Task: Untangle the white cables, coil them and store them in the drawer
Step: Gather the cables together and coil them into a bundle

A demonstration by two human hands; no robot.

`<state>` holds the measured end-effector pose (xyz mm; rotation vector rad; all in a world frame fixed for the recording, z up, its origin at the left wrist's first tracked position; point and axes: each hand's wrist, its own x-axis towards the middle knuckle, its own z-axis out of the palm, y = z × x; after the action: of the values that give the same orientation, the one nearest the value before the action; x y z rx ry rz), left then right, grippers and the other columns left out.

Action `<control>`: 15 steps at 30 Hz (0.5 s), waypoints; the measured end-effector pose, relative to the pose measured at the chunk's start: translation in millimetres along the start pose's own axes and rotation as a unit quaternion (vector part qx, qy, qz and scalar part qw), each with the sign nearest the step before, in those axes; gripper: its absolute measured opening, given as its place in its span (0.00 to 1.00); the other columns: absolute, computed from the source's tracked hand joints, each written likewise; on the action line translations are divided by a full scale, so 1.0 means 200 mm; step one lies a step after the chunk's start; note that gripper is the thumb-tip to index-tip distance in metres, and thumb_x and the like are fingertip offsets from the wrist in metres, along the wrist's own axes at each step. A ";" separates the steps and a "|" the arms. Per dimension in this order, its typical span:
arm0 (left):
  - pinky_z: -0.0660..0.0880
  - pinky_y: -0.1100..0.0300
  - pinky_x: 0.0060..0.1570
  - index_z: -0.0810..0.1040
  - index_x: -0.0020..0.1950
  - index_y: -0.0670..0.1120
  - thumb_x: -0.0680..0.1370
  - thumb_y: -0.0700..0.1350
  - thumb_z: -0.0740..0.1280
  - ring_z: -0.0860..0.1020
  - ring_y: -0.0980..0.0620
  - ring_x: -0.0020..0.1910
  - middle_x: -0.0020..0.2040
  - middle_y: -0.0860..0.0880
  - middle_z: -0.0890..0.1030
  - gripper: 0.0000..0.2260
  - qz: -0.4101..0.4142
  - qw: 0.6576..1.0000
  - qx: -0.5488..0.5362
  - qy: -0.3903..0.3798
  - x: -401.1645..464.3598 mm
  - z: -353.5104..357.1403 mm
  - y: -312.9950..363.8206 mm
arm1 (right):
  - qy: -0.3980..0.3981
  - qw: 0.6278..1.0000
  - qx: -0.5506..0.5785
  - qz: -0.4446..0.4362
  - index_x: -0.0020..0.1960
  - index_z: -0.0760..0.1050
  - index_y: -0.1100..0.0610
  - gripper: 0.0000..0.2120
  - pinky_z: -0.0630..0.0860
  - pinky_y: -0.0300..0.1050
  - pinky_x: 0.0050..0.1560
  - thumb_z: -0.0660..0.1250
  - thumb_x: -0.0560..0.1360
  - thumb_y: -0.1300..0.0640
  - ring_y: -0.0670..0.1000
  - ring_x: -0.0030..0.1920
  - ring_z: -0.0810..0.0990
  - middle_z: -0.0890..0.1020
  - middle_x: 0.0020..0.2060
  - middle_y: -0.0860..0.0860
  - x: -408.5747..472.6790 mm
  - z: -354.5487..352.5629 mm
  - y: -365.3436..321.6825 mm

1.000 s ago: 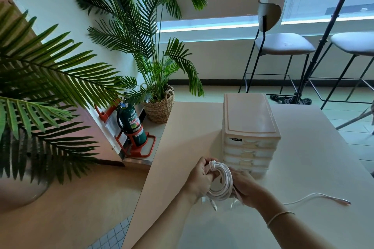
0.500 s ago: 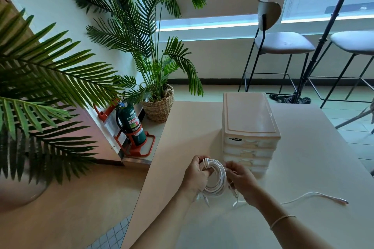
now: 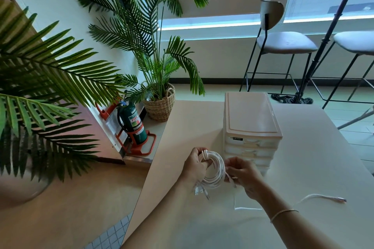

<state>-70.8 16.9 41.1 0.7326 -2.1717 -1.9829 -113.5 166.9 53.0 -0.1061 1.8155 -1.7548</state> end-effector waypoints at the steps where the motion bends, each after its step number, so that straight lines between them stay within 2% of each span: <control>1: 0.73 0.49 0.62 0.73 0.48 0.53 0.73 0.36 0.69 0.79 0.46 0.55 0.50 0.46 0.81 0.13 0.002 1.000 0.005 -0.002 0.00 0.00 0.00 | 0.002 1.000 -0.004 -0.001 0.39 0.75 0.61 0.08 0.79 0.38 0.31 0.66 0.73 0.71 0.46 0.26 0.78 0.80 0.27 0.51 0.00 0.00 0.00; 6: 0.73 0.51 0.62 0.73 0.47 0.53 0.73 0.35 0.69 0.78 0.48 0.52 0.48 0.47 0.80 0.13 -0.004 1.000 0.017 -0.009 -0.01 -0.01 -0.01 | 0.008 1.000 -0.028 0.006 0.40 0.78 0.61 0.07 0.76 0.37 0.29 0.68 0.70 0.72 0.47 0.26 0.79 0.81 0.29 0.53 -0.01 0.01 -0.01; 9: 0.73 0.60 0.55 0.72 0.46 0.54 0.74 0.36 0.68 0.77 0.52 0.47 0.47 0.49 0.79 0.13 0.008 0.999 0.048 -0.022 -0.02 -0.01 0.01 | 0.021 0.998 -0.058 0.012 0.42 0.81 0.59 0.06 0.76 0.38 0.34 0.72 0.68 0.69 0.48 0.29 0.77 0.82 0.28 0.51 -0.01 -0.02 -0.01; 13: 0.71 0.67 0.46 0.71 0.46 0.55 0.75 0.36 0.68 0.75 0.55 0.44 0.45 0.51 0.78 0.13 0.024 0.997 0.065 -0.029 -0.04 -0.02 0.03 | 0.020 0.996 -0.082 0.026 0.37 0.80 0.56 0.08 0.72 0.38 0.36 0.72 0.68 0.68 0.46 0.31 0.73 0.79 0.29 0.51 -0.01 -0.01 -0.03; 15: 0.71 0.67 0.46 0.71 0.46 0.55 0.75 0.37 0.68 0.75 0.55 0.44 0.44 0.52 0.78 0.13 0.026 0.997 0.069 -0.035 -0.04 -0.02 0.03 | 0.018 0.995 -0.094 0.029 0.36 0.80 0.55 0.07 0.72 0.39 0.38 0.72 0.69 0.66 0.47 0.34 0.74 0.80 0.31 0.51 -0.01 -0.01 -0.04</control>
<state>-63.6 16.7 50.0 0.6237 -2.3622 -1.8758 -115.4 168.7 61.4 -0.0965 1.9866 -1.5532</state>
